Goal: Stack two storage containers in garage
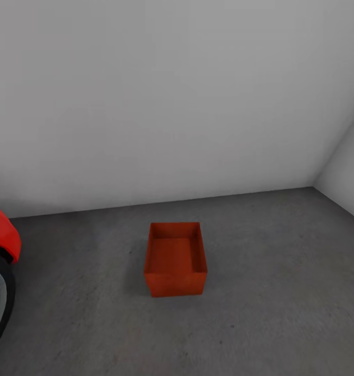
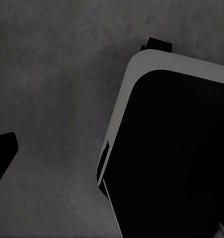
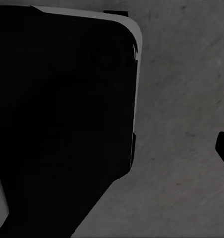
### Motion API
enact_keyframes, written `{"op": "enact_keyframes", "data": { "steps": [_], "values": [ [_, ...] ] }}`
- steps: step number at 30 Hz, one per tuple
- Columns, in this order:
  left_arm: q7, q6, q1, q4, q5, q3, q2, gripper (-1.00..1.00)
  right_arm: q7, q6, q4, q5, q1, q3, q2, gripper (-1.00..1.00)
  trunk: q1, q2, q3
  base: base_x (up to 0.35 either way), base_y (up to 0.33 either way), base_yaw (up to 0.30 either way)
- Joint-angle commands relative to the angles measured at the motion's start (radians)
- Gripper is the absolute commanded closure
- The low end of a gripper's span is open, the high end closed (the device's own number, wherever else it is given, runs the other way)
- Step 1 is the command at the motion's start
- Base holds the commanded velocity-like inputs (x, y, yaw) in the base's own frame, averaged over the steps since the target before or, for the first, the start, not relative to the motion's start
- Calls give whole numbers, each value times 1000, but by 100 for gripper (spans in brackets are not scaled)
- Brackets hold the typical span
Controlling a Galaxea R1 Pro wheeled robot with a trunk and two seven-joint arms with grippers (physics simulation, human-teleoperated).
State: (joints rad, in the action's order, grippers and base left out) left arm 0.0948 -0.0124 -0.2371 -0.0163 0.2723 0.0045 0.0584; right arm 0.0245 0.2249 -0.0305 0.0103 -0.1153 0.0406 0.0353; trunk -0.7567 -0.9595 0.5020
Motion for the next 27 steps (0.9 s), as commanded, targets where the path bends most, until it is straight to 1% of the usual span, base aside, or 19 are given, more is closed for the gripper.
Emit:
{"op": "enact_keyframes", "data": {
  "steps": [1, 21, 27],
  "values": [
    [2, -1, 0, 0, 4, 0, 0, -100, 2, 6, -3, 4, -1, 4, 0, -100, 0, -1, -1, 0, 0, 0],
    [2, -1, 0, -1, 4, 0, 0, -100, -5, 6, -3, 10, -1, 3, 0, -100, 0, -1, -33, 0, 0, 0],
    [2, -1, 0, -1, 4, 0, 0, -100, -5, 4, -3, -1, -1, 6, -3, -100, 0, -1, -43, 0, 0, 0]
  ]
}}
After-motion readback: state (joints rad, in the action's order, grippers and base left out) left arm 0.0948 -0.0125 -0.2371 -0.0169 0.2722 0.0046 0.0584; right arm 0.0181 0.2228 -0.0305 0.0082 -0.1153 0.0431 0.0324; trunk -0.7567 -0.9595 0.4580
